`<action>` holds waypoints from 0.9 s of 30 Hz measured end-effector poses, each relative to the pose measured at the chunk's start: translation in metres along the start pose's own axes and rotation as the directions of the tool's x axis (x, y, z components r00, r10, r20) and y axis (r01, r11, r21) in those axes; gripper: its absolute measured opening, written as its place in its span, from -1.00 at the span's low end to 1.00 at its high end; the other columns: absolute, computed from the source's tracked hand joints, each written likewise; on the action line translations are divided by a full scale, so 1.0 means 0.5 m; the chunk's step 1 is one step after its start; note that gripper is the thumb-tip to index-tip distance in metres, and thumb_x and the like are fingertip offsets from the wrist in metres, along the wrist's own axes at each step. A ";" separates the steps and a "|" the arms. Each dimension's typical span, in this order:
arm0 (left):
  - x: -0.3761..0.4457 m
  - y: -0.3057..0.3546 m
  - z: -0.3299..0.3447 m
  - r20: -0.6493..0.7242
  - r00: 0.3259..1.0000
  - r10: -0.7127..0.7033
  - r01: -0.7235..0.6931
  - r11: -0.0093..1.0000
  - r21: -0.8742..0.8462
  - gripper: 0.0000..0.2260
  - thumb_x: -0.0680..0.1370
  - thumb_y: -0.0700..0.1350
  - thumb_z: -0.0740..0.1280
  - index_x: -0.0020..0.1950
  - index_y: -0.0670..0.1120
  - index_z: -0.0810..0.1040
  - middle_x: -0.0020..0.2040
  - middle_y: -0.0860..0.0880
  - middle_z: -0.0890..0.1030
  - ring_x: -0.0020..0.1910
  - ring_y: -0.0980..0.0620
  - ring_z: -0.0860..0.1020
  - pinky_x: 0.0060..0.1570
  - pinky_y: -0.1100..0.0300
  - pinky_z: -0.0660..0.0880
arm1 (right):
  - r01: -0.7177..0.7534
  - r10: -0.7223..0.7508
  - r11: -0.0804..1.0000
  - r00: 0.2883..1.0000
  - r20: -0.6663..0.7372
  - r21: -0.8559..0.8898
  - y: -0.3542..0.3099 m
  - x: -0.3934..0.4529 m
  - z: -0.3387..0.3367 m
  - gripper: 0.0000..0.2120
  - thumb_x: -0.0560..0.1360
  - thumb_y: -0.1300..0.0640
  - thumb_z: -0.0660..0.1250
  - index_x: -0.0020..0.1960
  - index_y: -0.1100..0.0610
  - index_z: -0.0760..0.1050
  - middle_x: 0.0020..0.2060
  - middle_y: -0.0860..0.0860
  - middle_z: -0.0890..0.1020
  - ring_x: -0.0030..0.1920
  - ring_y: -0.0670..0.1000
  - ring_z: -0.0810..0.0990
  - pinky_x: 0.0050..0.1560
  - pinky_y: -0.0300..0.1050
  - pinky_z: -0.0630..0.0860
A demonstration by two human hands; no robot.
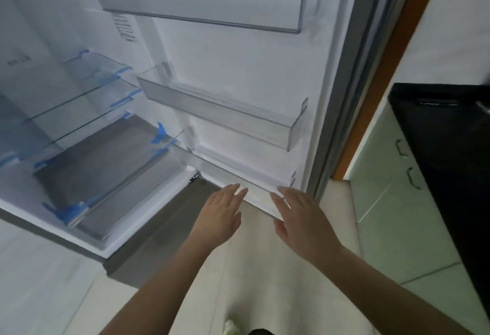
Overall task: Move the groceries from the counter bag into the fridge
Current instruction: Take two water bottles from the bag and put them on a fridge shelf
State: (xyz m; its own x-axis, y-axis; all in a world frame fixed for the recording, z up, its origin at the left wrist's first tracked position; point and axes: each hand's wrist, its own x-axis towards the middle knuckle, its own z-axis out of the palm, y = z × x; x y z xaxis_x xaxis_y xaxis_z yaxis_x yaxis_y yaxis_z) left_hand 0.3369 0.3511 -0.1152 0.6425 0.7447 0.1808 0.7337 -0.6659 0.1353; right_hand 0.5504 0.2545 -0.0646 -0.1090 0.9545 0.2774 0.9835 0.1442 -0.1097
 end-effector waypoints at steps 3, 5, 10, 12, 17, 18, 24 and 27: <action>0.029 -0.056 -0.003 0.032 0.999 0.009 -0.009 1.000 0.009 -0.43 0.50 -0.06 0.34 0.49 -0.04 0.28 0.45 -0.13 0.40 0.42 -0.14 0.38 0.34 -0.06 0.35 | -0.064 0.066 0.997 0.996 0.052 -0.043 -0.022 0.033 0.039 -0.46 0.39 -0.04 0.45 0.31 0.11 0.47 0.24 0.08 0.56 0.22 0.11 0.54 0.28 0.00 0.42; 0.048 -0.097 -0.009 0.056 0.998 0.008 -0.009 1.000 0.015 -0.40 0.48 -0.06 0.38 0.49 -0.04 0.28 0.46 -0.14 0.39 0.42 -0.16 0.38 0.35 -0.08 0.34 | -0.098 0.106 0.991 0.990 0.088 -0.094 -0.034 0.057 0.065 -0.41 0.40 -0.06 0.42 0.36 0.13 0.42 0.29 0.12 0.52 0.27 0.15 0.51 0.32 0.06 0.40; 0.086 -0.194 -0.016 0.102 0.995 -0.004 0.002 1.000 0.016 -0.32 0.42 -0.08 0.45 0.50 -0.06 0.29 0.49 -0.17 0.34 0.44 -0.20 0.34 0.34 -0.14 0.31 | -0.216 0.234 0.960 0.968 0.090 -0.179 -0.051 0.113 0.112 -0.28 0.27 -0.01 0.52 0.34 0.27 0.44 0.22 0.22 0.55 0.18 0.23 0.55 0.22 0.12 0.49; 0.108 -0.222 -0.016 0.113 0.994 0.000 0.001 1.000 -0.009 -0.32 0.41 -0.10 0.44 0.51 -0.07 0.29 0.51 -0.17 0.31 0.47 -0.20 0.30 0.35 -0.14 0.31 | -0.244 0.267 0.947 0.960 0.087 -0.211 -0.048 0.130 0.123 -0.28 0.25 0.02 0.52 0.31 0.31 0.46 0.19 0.24 0.56 0.16 0.26 0.56 0.17 0.12 0.52; 0.157 -0.261 -0.011 0.099 0.994 0.036 -0.035 0.999 -0.016 -0.34 0.51 -0.10 0.33 0.57 -0.05 0.14 0.58 -0.12 0.12 0.56 -0.15 0.07 0.48 -0.09 0.05 | -0.304 0.341 0.922 0.931 0.129 -0.238 -0.033 0.154 0.136 -0.22 0.24 0.03 0.50 0.37 0.32 0.38 0.24 0.25 0.49 0.23 0.28 0.49 0.14 0.13 0.52; 0.165 -0.263 -0.010 0.099 0.994 0.040 -0.039 0.999 -0.013 -0.34 0.53 -0.09 0.31 0.58 -0.04 0.10 0.59 -0.10 0.10 0.57 -0.13 0.04 0.49 -0.08 -0.01 | -0.315 0.353 0.919 0.926 0.136 -0.237 -0.028 0.158 0.137 -0.20 0.24 0.02 0.50 0.39 0.31 0.36 0.25 0.25 0.48 0.25 0.28 0.47 0.14 0.13 0.52; 0.195 -0.253 0.008 0.148 0.989 0.010 -0.005 0.999 -0.033 -0.30 0.51 -0.06 0.22 0.59 -0.03 -0.01 0.60 -0.07 0.03 0.58 -0.09 -0.07 0.52 -0.07 -0.09 | -0.378 0.403 0.908 0.906 0.128 -0.181 0.010 0.193 0.133 -0.25 0.24 -0.01 0.47 0.36 0.26 0.39 0.21 0.20 0.50 0.22 0.23 0.47 0.01 0.12 0.56; 0.200 -0.233 0.022 0.152 0.987 -0.052 0.068 0.992 -0.104 -0.26 0.46 -0.04 0.23 0.59 -0.04 -0.02 0.60 -0.08 -0.01 0.57 -0.11 -0.12 0.50 -0.11 0.05 | -0.393 0.424 0.897 0.894 0.143 -0.202 0.018 0.209 0.133 -0.21 0.20 -0.03 0.50 0.35 0.26 0.42 0.16 0.21 0.52 0.17 0.23 0.50 -0.13 0.09 0.56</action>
State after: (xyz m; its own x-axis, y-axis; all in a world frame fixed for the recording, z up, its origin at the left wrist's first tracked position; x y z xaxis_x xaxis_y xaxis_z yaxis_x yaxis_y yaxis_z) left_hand 0.3181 0.5037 -0.1234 0.6299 0.7763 0.0238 0.7487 -0.6150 0.2475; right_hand 0.5383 0.3732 -0.1002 0.2985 0.9522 0.0654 0.9544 -0.2983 -0.0142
